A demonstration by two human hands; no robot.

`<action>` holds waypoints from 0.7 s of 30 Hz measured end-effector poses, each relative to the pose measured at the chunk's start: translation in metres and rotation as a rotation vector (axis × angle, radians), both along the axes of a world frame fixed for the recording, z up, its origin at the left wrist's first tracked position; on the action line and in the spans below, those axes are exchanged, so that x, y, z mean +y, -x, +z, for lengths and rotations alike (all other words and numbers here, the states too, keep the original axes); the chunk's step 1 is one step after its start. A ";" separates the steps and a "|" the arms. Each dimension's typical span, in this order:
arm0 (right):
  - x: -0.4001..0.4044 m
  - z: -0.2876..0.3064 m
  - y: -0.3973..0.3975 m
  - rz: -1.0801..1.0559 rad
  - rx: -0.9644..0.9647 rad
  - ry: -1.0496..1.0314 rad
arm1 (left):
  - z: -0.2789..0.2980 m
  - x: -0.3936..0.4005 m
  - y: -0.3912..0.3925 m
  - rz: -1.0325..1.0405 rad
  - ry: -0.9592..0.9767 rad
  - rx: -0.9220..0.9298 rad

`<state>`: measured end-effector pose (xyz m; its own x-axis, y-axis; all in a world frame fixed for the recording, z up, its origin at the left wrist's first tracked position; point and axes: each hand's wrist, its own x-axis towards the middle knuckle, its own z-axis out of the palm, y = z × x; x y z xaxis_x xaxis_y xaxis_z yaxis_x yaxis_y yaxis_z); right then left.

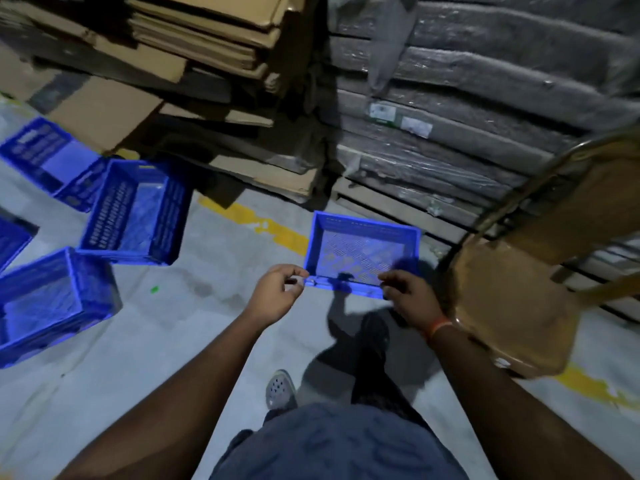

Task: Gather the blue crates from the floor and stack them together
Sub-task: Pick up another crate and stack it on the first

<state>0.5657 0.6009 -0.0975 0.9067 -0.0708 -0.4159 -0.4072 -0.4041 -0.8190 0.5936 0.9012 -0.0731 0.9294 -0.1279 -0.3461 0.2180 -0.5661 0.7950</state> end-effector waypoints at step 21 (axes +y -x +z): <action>-0.153 -0.255 -0.165 -0.093 0.295 0.224 | -0.285 -0.096 -0.170 0.077 -0.353 0.103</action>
<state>0.7308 0.4479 -0.3525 0.7358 -0.2657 -0.6229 -0.6556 -0.5099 -0.5569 0.7639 0.8056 -0.3583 0.8896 0.0855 -0.4486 0.3398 -0.7803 0.5250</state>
